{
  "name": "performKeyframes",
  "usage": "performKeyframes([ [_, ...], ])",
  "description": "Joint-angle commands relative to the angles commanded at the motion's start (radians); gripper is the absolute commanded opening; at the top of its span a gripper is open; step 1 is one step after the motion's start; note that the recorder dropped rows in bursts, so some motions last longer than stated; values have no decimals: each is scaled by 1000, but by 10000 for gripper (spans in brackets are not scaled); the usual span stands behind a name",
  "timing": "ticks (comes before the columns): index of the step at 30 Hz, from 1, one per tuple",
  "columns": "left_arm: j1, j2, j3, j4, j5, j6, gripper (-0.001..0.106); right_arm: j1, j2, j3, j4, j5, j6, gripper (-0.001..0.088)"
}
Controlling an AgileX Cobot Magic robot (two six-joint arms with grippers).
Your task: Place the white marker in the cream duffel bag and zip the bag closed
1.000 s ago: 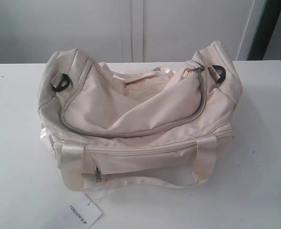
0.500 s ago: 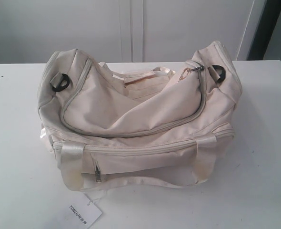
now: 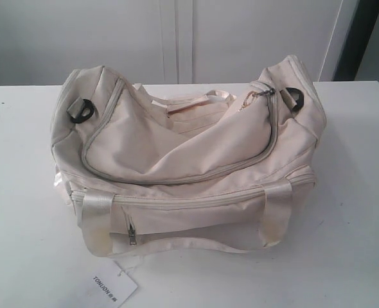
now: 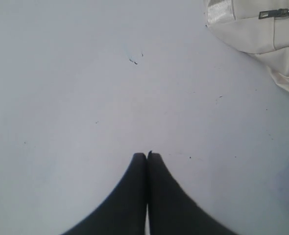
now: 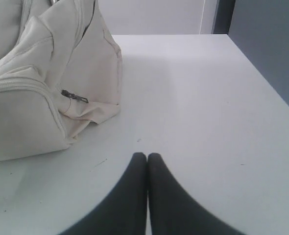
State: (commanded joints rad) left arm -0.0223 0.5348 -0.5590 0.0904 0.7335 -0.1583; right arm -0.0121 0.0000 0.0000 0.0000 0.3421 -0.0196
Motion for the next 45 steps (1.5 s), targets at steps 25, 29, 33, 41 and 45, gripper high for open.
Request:
performKeyframes([
  [25,-104,-216,156,-59,-157,0,0,0,0,0,0,0,0,0],
  [29,-120,-313,233,-57,-220,0,0,0,0,0,0,0,0,0],
  [33,-120,-400,312,-56,-290,0,0,0,0,0,0,0,0,0],
  [41,-120,-535,452,-56,-322,0,0,0,0,0,0,0,0,0],
  [45,-120,-535,511,-56,-348,0,0,0,0,0,0,0,0,0],
])
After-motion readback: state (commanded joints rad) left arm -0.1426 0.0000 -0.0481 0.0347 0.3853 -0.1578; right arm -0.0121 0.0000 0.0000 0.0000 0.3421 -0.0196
